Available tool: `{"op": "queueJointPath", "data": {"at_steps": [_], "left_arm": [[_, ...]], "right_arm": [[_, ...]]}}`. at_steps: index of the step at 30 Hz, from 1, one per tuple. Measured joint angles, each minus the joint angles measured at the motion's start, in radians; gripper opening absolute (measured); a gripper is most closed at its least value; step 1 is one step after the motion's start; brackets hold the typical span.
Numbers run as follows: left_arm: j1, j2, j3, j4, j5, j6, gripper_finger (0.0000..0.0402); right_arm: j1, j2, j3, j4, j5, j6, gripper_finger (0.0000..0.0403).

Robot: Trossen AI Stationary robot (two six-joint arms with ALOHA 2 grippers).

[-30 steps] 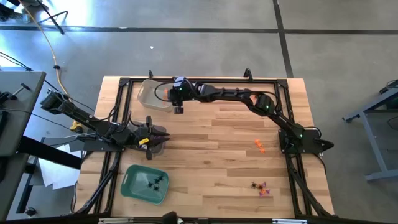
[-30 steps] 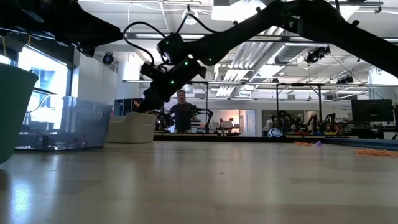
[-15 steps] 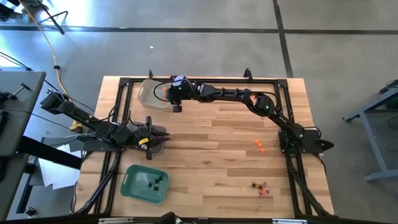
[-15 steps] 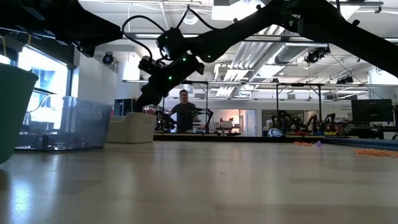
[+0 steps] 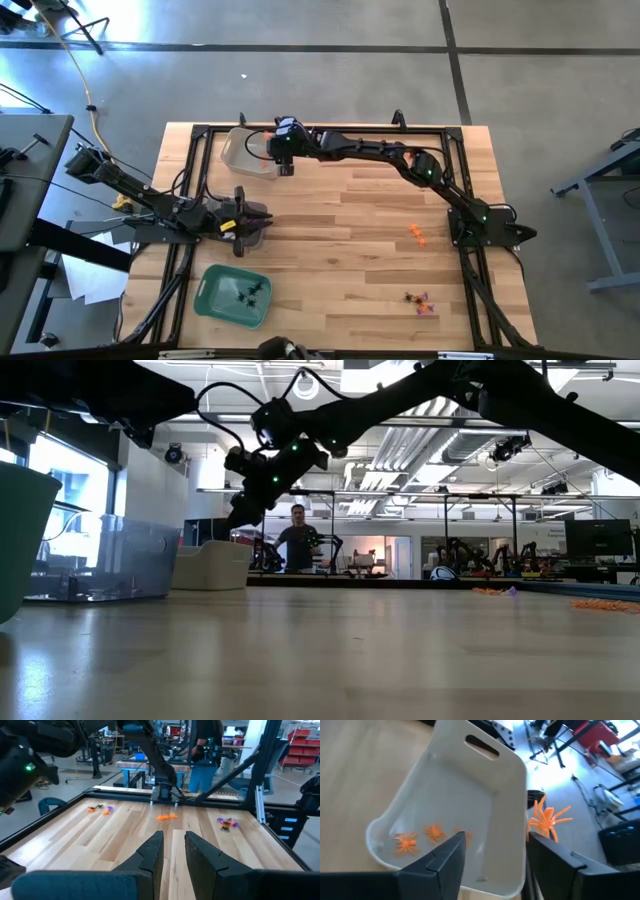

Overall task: Sort Halloween decoration
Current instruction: Put the top right orange spider into the gray bin

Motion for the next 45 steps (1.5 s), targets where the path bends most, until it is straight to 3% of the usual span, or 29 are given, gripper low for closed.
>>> {"op": "queueJointPath", "data": {"at_steps": [5, 11, 15, 21, 23, 34, 45], "left_arm": [[0.000, 0.001, 0.000, -0.001, 0.001, 0.001, 0.0065], [0.000, 0.001, 0.000, -0.004, 0.001, 0.002, 0.0065], [0.000, 0.001, 0.000, -0.005, 0.002, 0.002, 0.0065], [0.000, 0.001, 0.000, -0.005, 0.002, 0.002, 0.0065], [0.000, 0.001, 0.000, -0.005, 0.008, 0.002, 0.0065], [-0.018, 0.001, 0.000, -0.005, 0.020, 0.000, 0.0065], [-0.028, 0.001, 0.000, -0.005, 0.013, 0.001, 0.0065]], "right_arm": [[0.000, 0.000, 0.000, 0.002, 0.043, -0.023, 0.0231], [0.005, 0.000, 0.000, -0.002, 0.045, -0.010, 0.0213], [0.016, 0.000, 0.000, -0.017, 0.037, -0.009, 0.0163], [0.028, 0.000, 0.000, -0.045, -0.001, -0.015, 0.0027], [0.029, 0.000, 0.000, -0.047, -0.004, -0.015, 0.0010], [0.029, 0.000, -0.001, -0.014, -0.004, 0.046, 0.0031], [0.031, 0.000, -0.001, -0.014, -0.003, 0.045, 0.0164]]}}
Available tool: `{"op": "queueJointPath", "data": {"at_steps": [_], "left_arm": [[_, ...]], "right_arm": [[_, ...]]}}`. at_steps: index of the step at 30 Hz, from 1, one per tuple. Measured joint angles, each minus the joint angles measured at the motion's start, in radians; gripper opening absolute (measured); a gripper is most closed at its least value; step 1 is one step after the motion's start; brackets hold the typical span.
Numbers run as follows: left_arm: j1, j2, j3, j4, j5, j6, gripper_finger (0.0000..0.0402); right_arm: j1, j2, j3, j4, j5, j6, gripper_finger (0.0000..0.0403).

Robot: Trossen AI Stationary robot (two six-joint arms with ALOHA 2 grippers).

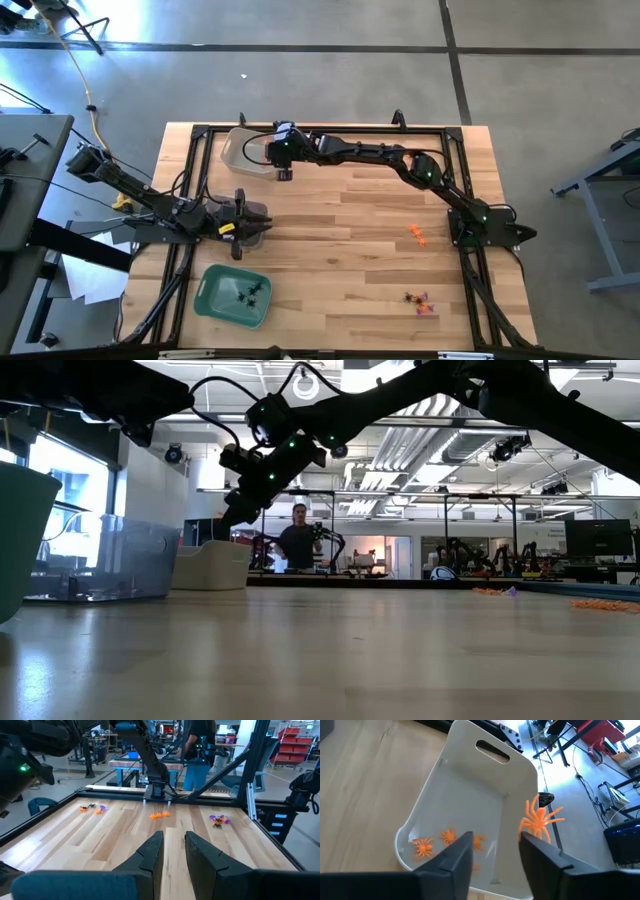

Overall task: Sort Halloween decoration
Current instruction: Put the top right orange spider into the gray bin

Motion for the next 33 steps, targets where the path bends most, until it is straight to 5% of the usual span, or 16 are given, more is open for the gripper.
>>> {"op": "queueJointPath", "data": {"at_steps": [11, 19, 23, 33], "left_arm": [[0.000, -0.010, 0.000, 0.026, -0.129, 0.076, 0.0065], [0.001, -0.048, 0.000, 0.015, -0.507, 0.102, 0.0065], [0.001, -0.067, 0.000, 0.016, -0.608, 0.143, 0.0065], [0.001, -0.094, 0.000, 0.001, -0.911, 0.261, 0.0065]], "right_arm": [[0.019, -0.002, 0.000, -0.152, 0.011, 0.063, 0.0184], [0.039, -0.014, -0.001, -0.182, 0.137, 0.056, 0.0172], [0.049, -0.040, -0.001, -0.169, 0.133, 0.056, 0.0171], [0.092, -0.073, -0.001, -0.134, -0.025, 0.106, 0.0171]]}}
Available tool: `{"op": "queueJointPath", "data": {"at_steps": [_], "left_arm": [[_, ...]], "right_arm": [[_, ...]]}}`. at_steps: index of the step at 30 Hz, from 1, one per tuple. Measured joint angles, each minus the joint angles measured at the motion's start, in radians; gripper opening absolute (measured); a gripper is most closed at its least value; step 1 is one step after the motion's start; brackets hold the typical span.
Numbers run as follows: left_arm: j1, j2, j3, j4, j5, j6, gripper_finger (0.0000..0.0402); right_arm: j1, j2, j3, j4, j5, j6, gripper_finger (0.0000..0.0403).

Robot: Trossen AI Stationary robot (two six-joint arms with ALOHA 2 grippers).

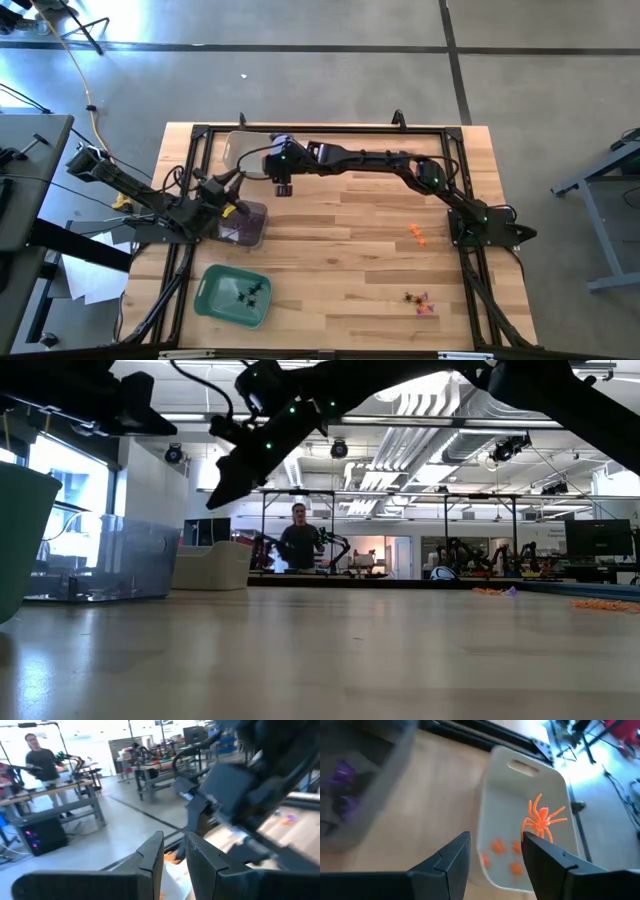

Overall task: Sort Halloween decoration
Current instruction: Put the top right orange spider into the gray bin

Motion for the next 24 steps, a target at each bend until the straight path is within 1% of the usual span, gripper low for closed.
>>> {"op": "queueJointPath", "data": {"at_steps": [5, 10, 14, 24], "left_arm": [[0.022, 0.000, -0.018, -0.038, 0.011, -0.025, 0.0065], [0.092, -0.003, -0.053, -0.041, 0.054, -0.071, 0.0065], [0.177, -0.003, -0.057, -0.039, 0.161, -0.079, 0.0065], [0.430, -0.003, -0.057, -0.039, 0.452, -0.082, 0.0064]], "right_arm": [[0.018, -0.001, 0.000, 0.033, -0.002, -0.002, 0.0171], [0.025, 0.000, 0.000, 0.038, -0.003, -0.002, 0.0171], [0.024, 0.000, 0.000, 0.038, -0.002, -0.002, 0.0171], [0.021, 0.000, 0.000, 0.051, -0.002, -0.002, 0.0171]]}}
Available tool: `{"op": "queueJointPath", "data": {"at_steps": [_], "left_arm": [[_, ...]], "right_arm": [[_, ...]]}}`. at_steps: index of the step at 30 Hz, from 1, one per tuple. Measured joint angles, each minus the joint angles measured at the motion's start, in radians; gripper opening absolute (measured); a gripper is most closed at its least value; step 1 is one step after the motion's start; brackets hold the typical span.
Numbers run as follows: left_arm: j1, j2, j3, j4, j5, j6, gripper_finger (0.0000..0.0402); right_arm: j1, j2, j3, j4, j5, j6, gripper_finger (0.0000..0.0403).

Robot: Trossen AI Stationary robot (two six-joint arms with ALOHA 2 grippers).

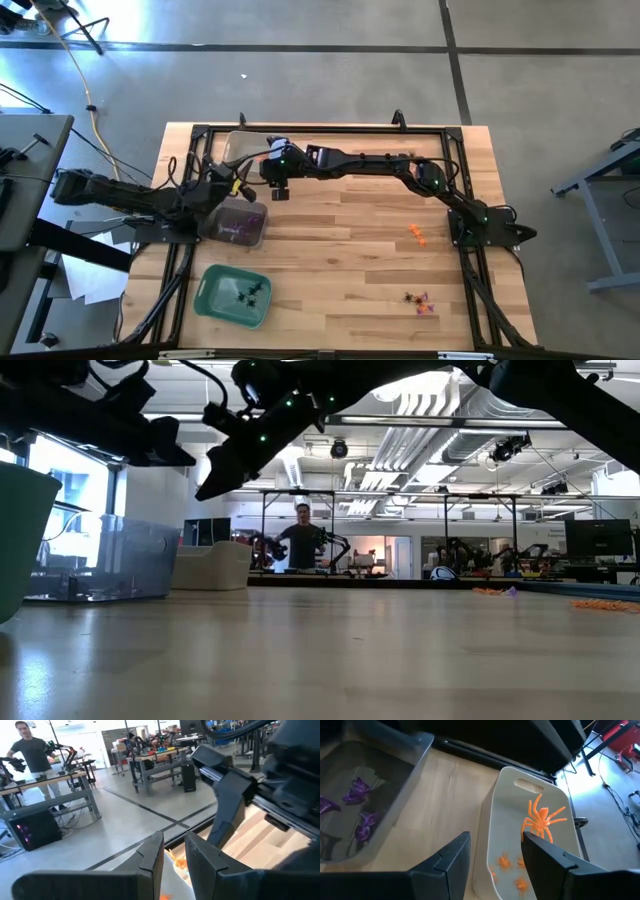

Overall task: Sort Halloween decoration
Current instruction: Put the top right orange spider into the gray bin

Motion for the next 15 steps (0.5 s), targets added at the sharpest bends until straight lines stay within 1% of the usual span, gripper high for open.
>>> {"op": "queueJointPath", "data": {"at_steps": [6, 12, 15], "left_arm": [[0.132, 0.000, 0.000, 0.001, 0.163, -0.023, 0.0064], [0.240, 0.000, 0.000, 0.004, 0.258, -0.023, 0.0064], [0.295, 0.000, 0.000, 0.027, 0.324, -0.022, 0.0064]], "right_arm": [[-0.032, 0.000, 0.000, 0.053, 0.000, -0.003, 0.0171], [-0.076, 0.001, 0.000, 0.065, -0.002, 0.006, 0.0171], [-0.091, 0.001, 0.000, 0.066, -0.046, 0.033, 0.0171]]}}
